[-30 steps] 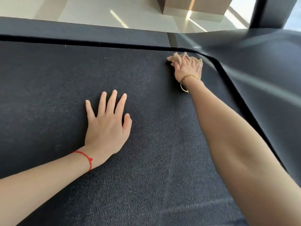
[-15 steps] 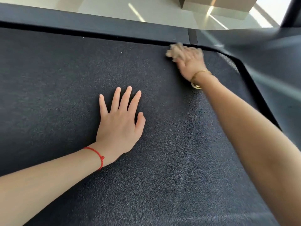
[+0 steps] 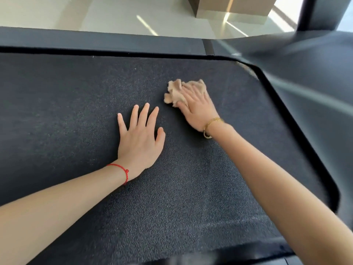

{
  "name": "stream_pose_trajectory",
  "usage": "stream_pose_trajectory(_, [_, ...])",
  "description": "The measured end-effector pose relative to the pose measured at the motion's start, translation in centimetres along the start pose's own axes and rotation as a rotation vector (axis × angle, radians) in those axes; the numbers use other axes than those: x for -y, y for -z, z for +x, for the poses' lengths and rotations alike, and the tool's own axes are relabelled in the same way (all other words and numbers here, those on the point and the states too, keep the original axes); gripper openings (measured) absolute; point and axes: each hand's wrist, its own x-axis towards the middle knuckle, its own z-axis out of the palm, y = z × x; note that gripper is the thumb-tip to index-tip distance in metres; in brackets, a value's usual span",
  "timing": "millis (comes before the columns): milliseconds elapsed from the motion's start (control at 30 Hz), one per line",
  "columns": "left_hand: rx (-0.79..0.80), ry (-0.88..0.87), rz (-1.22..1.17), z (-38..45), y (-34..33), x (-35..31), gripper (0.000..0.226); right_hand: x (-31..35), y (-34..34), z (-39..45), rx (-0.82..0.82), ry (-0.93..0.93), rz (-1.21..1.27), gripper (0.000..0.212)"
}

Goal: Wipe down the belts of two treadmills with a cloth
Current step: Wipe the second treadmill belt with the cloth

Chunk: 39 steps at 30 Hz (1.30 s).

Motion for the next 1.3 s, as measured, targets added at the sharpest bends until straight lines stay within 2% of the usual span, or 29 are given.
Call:
stream_pose_trajectory(100, [0.005,-0.033,-0.009,-0.4,0.2,0.8,0.064,-2.1,0.8,-2.6,-0.038,-0.021,0.029,0.058])
stream_pose_trajectory(200, [0.008,-0.052,-0.018,-1.6,0.7,2.8,0.06,-6.2,2.0,-4.6,-0.088,-0.26,-0.042,0.067])
stream_pose_trajectory(300, [0.017,-0.052,-0.014,-3.0,1.3,5.0,0.059,-6.2,2.2,-6.2,-0.07,-0.411,-0.069,0.057])
stream_pose_trajectory(367, [0.025,-0.053,-0.016,-3.6,1.7,6.0,0.06,-3.0,2.0,-6.7,-0.052,-0.354,-0.106,0.059])
stream_pose_trajectory(433, [0.034,-0.048,-0.019,-4.2,2.0,6.9,0.06,1.5,1.7,-7.3,-0.022,-0.205,-0.121,0.061])
stream_pose_trajectory(533, [0.035,-0.03,-0.023,-5.4,2.6,8.4,0.059,8.7,0.8,-9.6,0.006,0.028,-0.039,0.06])
stream_pose_trajectory(600, [0.034,-0.016,-0.029,-6.5,2.9,9.7,0.058,11.9,0.4,-11.6,0.061,0.093,0.07,0.058])
stream_pose_trajectory(733, [0.042,0.016,-0.037,-8.6,3.7,12.6,0.058,11.8,0.3,-12.6,0.091,0.103,0.15,0.054])
stream_pose_trajectory(867, [0.043,0.046,-0.046,-10.4,4.6,15.4,0.058,10.6,0.0,-9.3,0.021,-0.132,0.086,0.053])
stream_pose_trajectory(967, [0.053,0.059,-0.034,-11.1,5.1,17.0,0.058,12.1,-0.7,-7.4,0.001,-0.269,0.05,0.056])
stream_pose_trajectory(1033, [0.05,0.058,-0.038,-11.5,5.2,17.7,0.058,14.4,-0.9,-7.4,0.0,-0.209,0.019,0.056])
stream_pose_trajectory(1133, [0.025,0.054,-0.037,-11.8,5.1,18.0,0.058,19.8,-0.8,-9.5,-0.007,0.026,0.024,0.065])
stream_pose_trajectory(1200, [-0.003,0.044,-0.031,-11.9,4.9,17.9,0.058,22.8,-1.3,-12.1,0.024,0.138,0.084,0.061])
stream_pose_trajectory(1300, [-0.027,0.034,-0.042,-12.0,4.8,17.9,0.057,23.2,-1.2,-14.3,0.067,0.225,0.149,0.055])
